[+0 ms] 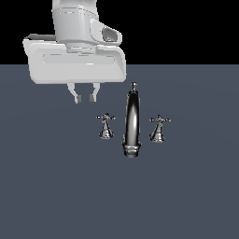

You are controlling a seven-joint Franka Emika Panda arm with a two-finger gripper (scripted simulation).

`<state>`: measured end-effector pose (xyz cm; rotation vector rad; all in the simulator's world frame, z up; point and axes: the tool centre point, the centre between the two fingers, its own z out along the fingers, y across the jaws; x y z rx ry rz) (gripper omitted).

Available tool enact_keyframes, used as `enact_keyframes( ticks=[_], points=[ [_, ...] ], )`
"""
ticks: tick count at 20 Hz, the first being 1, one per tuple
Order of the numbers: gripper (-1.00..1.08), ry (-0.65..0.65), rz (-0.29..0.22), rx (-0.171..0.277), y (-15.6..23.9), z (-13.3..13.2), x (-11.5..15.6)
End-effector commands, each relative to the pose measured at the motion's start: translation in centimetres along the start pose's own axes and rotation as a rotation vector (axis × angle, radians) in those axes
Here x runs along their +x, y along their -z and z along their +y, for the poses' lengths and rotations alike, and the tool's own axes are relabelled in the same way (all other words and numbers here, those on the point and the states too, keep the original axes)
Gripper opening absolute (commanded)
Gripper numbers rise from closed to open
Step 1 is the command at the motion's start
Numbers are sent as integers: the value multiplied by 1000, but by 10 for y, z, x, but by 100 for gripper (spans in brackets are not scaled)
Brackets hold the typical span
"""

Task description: Turn on the faucet by rotating a designated handle.

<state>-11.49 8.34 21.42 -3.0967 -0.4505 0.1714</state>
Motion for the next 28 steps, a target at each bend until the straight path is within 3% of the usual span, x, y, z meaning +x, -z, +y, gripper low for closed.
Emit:
enact_keyframes(
  ticks=[1, 3, 4, 5, 6, 7, 8, 9, 10, 11, 12, 13, 14, 15, 16, 17, 18, 19, 20, 21, 22, 23, 24, 25, 26, 27, 28],
  points=[
    [-9, 23, 39, 1, -18, 7, 29],
    [35, 59, 37, -32, -39, 24, 41],
    [44, 108, 39, -49, -54, 6, 48],
    [52, 145, 29, -63, -69, 14, 49],
    [67, 142, 56, -75, -74, 11, 64],
    [24, 83, 91, -70, -75, 74, 74],
    [49, 156, 87, -116, -85, 46, 85],
    [45, 254, 106, -113, -96, 37, 113],
    [45, 353, 126, -110, -89, -13, 110],
    [-62, 268, 73, -120, -108, -3, 74],
    [-62, 193, 27, -128, -129, 38, 72],
    [-66, 284, 68, -133, -133, 49, 129],
    [-66, 375, 110, -137, -116, 5, 122],
    [-30, 345, 115, -177, -118, 36, 124],
    [-7, 252, 84, -195, -115, 105, 110],
    [-7, 231, 77, -199, -117, 116, 108],
    [68, 151, 18, -194, -109, 126, 76],
    [68, 124, -1, -192, -118, 141, 72],
    [23, 160, -83, -145, -148, 144, 40],
    [23, 171, -107, -131, -163, 140, 43],
    [-68, 245, -69, -187, -147, 158, 55],
    [-68, 254, -65, -194, -144, 152, 55],
    [-2, 271, 21, -243, -127, 176, 110],
    [-2, 276, 47, -258, -113, 170, 107],
    [52, 359, 64, -278, -121, 175, 115],
    [59, 397, 71, -302, -120, 184, 116],
    [89, 316, 91, -307, -121, 190, 115]
  ],
)
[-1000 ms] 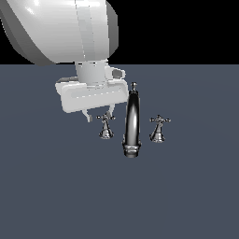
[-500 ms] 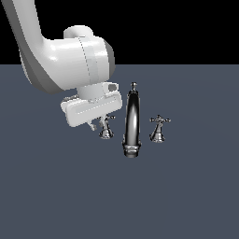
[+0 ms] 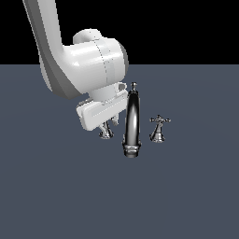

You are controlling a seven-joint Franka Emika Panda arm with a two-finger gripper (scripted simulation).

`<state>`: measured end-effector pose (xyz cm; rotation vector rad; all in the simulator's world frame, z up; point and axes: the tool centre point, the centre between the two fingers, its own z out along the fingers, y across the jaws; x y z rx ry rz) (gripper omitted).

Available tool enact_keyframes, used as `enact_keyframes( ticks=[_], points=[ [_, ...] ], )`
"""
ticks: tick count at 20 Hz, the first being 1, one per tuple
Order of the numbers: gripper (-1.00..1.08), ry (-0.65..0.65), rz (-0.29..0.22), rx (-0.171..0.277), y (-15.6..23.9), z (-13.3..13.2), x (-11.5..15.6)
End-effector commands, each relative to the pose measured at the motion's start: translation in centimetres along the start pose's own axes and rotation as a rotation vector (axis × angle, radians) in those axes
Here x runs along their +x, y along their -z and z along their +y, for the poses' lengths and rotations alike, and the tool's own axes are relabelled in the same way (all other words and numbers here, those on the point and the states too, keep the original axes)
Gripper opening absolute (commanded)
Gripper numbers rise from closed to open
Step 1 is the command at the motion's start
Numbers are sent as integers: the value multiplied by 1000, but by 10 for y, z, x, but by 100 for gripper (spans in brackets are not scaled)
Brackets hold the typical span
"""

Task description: Turn on the faucet by rotating a designated handle.

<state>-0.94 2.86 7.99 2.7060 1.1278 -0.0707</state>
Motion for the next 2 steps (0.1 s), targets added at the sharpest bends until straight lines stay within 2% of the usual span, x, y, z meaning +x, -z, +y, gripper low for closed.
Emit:
enact_keyframes(
  ticks=[1, 2],
  points=[
    [81, -268, 60, -42, -22, 78, 11],
    [81, -355, 84, -16, -22, 93, -24]
  ],
)
